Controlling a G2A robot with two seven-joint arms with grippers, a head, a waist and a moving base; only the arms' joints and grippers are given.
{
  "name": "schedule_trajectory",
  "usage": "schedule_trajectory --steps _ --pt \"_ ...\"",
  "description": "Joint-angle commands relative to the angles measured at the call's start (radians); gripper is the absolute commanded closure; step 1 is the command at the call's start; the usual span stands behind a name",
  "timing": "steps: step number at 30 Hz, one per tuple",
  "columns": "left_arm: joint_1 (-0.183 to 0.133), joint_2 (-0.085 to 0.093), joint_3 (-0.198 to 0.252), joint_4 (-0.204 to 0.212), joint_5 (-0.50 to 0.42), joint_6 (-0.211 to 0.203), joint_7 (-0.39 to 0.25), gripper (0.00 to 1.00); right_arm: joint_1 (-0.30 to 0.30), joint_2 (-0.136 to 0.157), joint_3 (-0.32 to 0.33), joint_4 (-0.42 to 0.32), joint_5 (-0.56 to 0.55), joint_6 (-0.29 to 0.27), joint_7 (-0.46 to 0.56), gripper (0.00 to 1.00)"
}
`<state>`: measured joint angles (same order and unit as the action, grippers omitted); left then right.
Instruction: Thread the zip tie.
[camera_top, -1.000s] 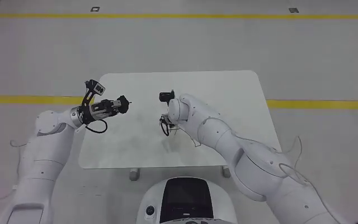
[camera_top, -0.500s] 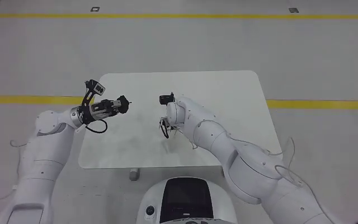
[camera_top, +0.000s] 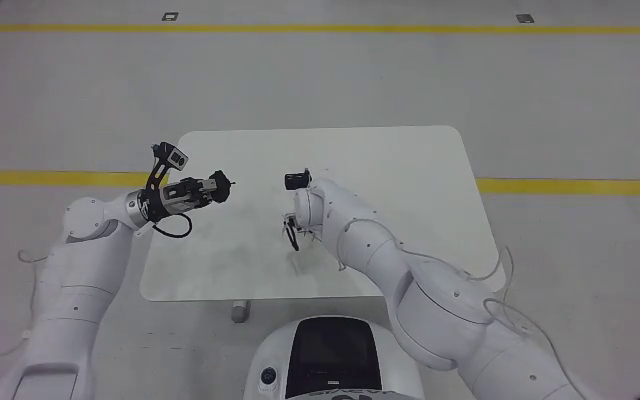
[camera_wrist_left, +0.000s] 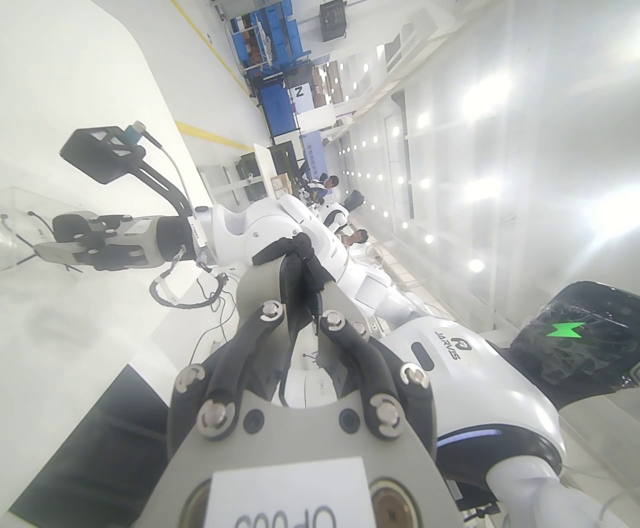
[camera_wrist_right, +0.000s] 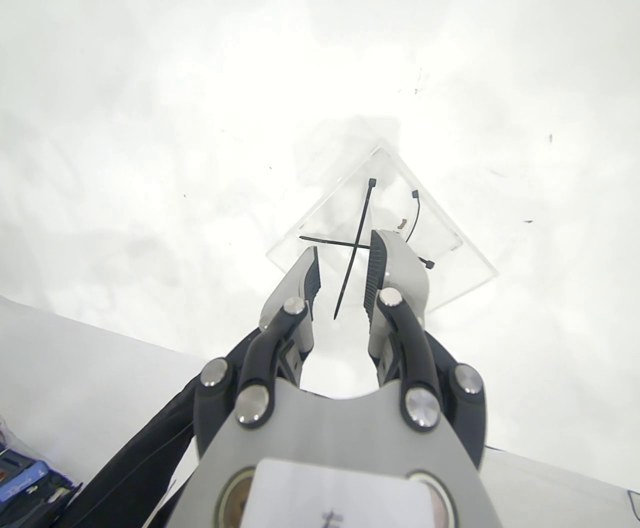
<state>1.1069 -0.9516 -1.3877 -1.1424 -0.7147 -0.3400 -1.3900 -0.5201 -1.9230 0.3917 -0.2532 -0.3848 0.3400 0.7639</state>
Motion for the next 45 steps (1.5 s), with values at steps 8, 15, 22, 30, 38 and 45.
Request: schedule_trajectory --steps 8,15,22,30,38,45 --pt "0.0 0.0 0.0 0.0 0.0 0.0 0.0 1.0 0.001 -0.03 0.016 0.046 -0.017 0.0 -0.038 0.87" --pt "0.0 0.0 0.0 0.0 0.0 0.0 0.0 1.0 -0.001 -0.052 0.024 0.08 -0.036 0.0 -0.045 0.89" --pt "0.0 0.0 0.0 0.0 0.0 0.0 0.0 1.0 -0.003 -0.063 0.035 0.1 -0.053 0.0 -0.038 0.85" --pt "0.0 0.0 0.0 0.0 0.0 0.0 0.0 1.0 -0.01 -0.063 0.042 0.089 -0.08 0.0 -0.004 0.86" --pt "0.0 0.0 0.0 0.0 0.0 0.0 0.0 1.0 -0.015 -0.063 0.055 0.086 -0.097 0.0 0.013 1.0" --pt "0.0 0.0 0.0 0.0 0.0 0.0 0.0 1.0 -0.009 -0.065 0.07 0.09 -0.11 0.0 0.011 1.0"
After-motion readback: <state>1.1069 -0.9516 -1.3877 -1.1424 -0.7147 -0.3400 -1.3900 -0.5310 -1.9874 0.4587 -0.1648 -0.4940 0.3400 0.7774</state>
